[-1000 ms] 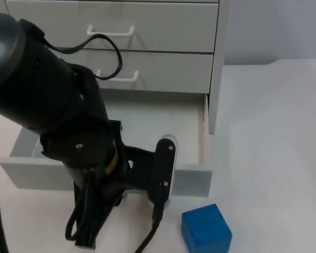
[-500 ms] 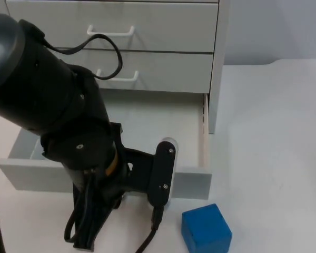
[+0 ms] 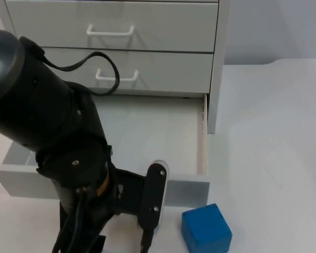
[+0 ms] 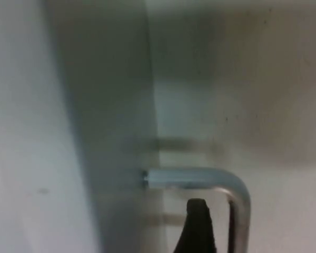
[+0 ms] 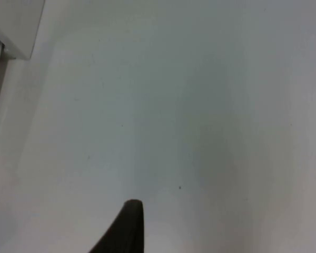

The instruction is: Open the drawer with the left hand, place the block into the drawer with the right hand, then close the drawer with the left hand.

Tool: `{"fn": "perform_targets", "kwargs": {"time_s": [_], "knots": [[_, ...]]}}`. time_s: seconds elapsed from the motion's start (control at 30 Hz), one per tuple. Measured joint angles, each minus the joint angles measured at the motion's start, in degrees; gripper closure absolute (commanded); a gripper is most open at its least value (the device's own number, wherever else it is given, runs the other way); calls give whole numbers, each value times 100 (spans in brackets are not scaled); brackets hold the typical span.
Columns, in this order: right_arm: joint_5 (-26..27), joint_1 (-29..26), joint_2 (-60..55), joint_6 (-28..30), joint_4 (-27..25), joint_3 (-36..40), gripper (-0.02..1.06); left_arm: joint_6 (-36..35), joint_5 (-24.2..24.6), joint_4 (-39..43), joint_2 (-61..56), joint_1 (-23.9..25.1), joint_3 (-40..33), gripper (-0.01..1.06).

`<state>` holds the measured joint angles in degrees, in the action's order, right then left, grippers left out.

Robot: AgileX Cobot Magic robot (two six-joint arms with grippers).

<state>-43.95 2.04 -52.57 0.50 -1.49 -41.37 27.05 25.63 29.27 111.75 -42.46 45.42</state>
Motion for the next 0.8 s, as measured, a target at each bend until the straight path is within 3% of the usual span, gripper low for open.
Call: {"fn": "perform_targets", "kwargs": {"time_s": [0.53,0.8], "knots": [[0,0,0,0,0,0,-1,-478,202,139,-1040,-14,-95,41],[0,0,0,0,-22,0,-1,-1120,224,117,-2504,-14,-95,41]]}}
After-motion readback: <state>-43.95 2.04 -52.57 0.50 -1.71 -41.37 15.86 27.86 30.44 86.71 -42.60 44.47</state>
